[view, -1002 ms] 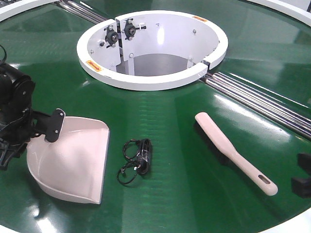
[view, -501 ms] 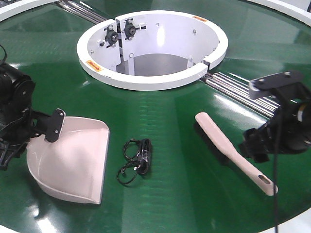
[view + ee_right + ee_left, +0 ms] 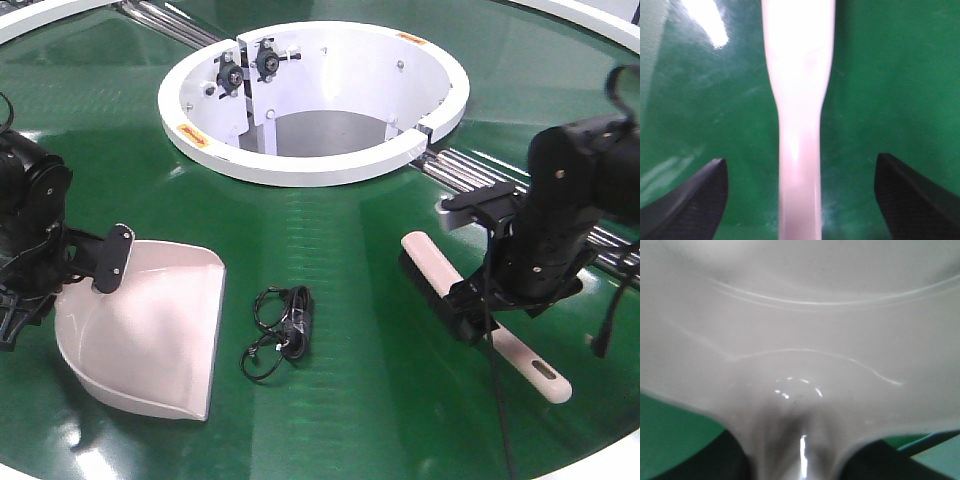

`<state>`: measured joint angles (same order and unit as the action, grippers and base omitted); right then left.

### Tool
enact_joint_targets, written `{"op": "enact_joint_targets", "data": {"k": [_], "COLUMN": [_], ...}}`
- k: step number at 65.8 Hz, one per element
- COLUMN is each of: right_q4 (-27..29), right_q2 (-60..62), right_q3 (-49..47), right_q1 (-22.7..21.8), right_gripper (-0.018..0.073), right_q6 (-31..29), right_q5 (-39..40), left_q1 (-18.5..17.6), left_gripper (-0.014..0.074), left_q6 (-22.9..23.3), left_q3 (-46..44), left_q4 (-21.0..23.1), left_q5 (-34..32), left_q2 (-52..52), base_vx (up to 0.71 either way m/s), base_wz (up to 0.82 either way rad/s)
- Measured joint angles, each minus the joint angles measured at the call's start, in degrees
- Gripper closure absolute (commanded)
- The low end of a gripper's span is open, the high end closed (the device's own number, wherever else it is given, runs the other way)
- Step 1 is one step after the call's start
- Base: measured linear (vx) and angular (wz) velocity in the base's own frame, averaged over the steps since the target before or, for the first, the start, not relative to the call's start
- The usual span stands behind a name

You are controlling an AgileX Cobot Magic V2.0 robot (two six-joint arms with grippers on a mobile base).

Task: Clean and inspect green conveyor with broom and dustpan
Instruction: 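Lower the right gripper onto the pink brush handle and grasp it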

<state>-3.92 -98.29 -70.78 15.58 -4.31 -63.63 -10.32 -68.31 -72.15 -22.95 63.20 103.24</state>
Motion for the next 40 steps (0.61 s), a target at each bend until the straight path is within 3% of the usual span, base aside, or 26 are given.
{"op": "enact_joint_targets", "data": {"k": [11,21,40], "right_q4": [-0.11,-0.16,-0.23], "right_q2": [-4.30,-7.47,-9.16], "right_q3": [-0.06,-0.06,-0.76], "right_q1": [0.00,0.00,0.00], "right_gripper": [0.0011,0.0111,0.0569], "right_q6": [-0.69,-0.81,0.87], "right_q5": [-0.29,-0.10,0.78], "left_q1": [0.00,0.00,0.00], "left_gripper": [0.0603,0.0603,0.0603], "left_q6": [0.00,0.05,0.05], "left_q3": [0.00,0.00,0.00], "left_q4": [0.00,0.00,0.00], "left_q5": [0.00,0.05,0.05], "left_q2": [0.00,0.00,0.00], "base_vx": [0.00,0.00,0.00], "base_wz": [0.00,0.00,0.00]}}
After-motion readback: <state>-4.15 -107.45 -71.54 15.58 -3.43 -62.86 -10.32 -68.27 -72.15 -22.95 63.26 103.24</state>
